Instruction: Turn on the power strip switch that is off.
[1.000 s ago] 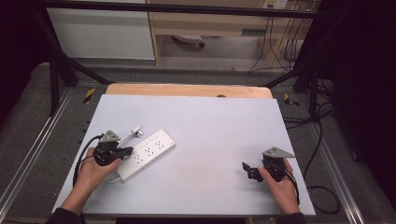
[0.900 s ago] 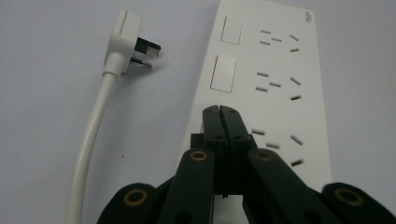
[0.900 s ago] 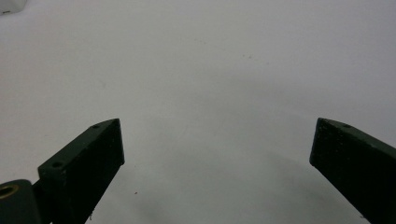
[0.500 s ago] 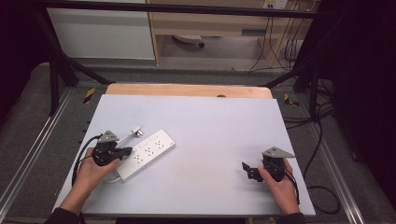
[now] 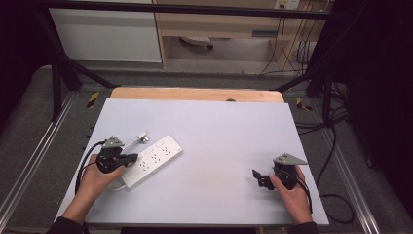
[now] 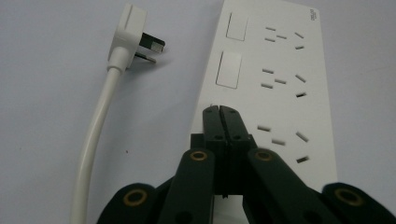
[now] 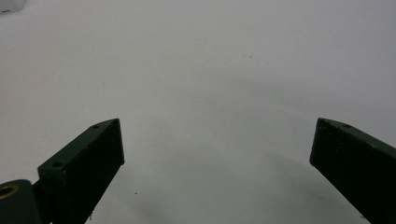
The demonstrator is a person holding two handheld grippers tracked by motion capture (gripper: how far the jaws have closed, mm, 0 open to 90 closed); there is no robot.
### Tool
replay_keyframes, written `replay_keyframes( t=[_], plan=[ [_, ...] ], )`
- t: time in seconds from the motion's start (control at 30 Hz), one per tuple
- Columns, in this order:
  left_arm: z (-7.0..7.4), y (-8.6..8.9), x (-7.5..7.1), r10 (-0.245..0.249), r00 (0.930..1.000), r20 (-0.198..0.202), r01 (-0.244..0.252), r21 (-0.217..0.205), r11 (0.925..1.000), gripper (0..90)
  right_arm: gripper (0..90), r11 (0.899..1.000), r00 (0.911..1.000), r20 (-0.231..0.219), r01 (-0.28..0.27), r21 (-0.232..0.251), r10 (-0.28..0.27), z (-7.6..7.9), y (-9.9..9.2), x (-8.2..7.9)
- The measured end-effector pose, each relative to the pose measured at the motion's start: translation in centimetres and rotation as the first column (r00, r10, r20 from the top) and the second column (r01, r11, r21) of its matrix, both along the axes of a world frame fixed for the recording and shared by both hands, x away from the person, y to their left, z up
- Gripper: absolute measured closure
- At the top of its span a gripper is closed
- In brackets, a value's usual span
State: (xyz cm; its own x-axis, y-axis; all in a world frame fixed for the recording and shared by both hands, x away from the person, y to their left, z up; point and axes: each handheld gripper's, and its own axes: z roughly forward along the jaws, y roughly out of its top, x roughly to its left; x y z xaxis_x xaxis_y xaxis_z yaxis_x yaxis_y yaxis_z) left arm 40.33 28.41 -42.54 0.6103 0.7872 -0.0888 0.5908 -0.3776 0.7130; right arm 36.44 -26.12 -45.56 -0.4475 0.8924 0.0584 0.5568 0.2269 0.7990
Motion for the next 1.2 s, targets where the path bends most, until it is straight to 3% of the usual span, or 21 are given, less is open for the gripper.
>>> replay_keyframes(
  t=[1.2],
  plan=[
    [0.38, -0.57, -0.13, -0.020, 0.9995, -0.024, 0.020, -0.003, 0.9998, 90.0, 3.5, 1.000, 1.0000, 0.001, 0.001, 0.003, -0.001, 0.03, -0.01, -0.01]
  ],
)
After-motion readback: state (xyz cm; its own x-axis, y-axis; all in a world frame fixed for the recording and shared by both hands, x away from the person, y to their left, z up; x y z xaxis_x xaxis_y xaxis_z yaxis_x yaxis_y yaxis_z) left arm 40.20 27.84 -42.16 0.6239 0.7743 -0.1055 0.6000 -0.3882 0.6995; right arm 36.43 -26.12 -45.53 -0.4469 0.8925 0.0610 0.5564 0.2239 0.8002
